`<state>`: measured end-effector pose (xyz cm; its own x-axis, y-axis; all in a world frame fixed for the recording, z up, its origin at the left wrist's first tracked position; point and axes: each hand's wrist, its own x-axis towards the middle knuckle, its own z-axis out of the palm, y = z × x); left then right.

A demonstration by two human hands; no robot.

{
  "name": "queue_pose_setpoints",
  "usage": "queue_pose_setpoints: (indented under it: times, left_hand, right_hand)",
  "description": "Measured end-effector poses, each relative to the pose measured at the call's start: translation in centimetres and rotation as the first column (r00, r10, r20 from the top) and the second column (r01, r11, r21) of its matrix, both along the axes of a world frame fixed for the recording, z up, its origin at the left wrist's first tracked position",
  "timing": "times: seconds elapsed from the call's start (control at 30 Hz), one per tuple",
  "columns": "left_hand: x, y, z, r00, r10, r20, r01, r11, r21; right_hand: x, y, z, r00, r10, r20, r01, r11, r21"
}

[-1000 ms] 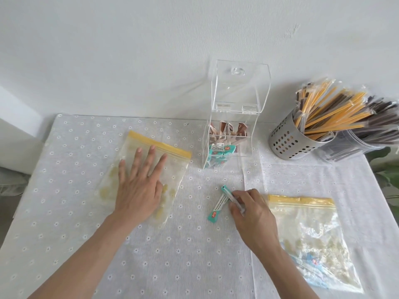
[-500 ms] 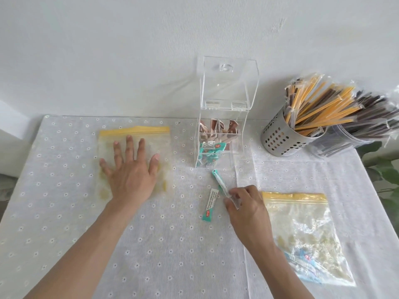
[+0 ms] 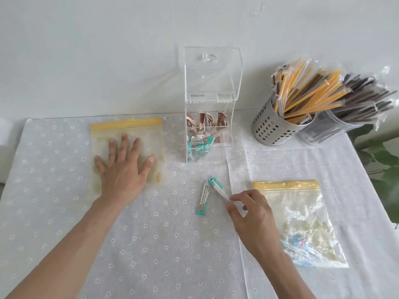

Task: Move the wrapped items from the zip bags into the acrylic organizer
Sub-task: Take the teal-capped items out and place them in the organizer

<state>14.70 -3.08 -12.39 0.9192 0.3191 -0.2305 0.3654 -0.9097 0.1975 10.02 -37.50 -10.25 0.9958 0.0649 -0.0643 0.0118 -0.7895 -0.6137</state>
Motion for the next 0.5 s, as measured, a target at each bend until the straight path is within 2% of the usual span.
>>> queue_pose_setpoints:
  times: [0.07, 0.17, 0.33, 0.5]
  left_hand:
    - [-0.3, 0.6, 0.4, 0.999, -0.008, 0.054, 0.008, 1.0, 0.003]
    - [-1.8, 1.7, 0.7, 0.996, 0.006, 0.09, -0.007, 1.0, 0.006]
    - [-4.3, 1.4, 1.0, 0.999, 0.032, -0.033, -0.031, 0.999, 0.023]
    - [-4.6, -0.4, 3.3, 0.993, 0.041, -0.114, -0.04, 0.999, 0.008]
  right_hand:
    - [-0.3, 0.1, 0.1, 0.998, -0.02, -0.058, 0.021, 1.0, 0.016]
    - [-0.1, 0.6, 0.0, 0.998, -0.026, -0.062, 0.028, 0.999, 0.033]
    - [0.5, 1.5, -0.9, 0.992, -0.068, -0.102, 0.073, 0.997, 0.04]
    - [1.7, 1.8, 0.0, 0.969, -0.082, -0.234, 0.095, 0.994, 0.048]
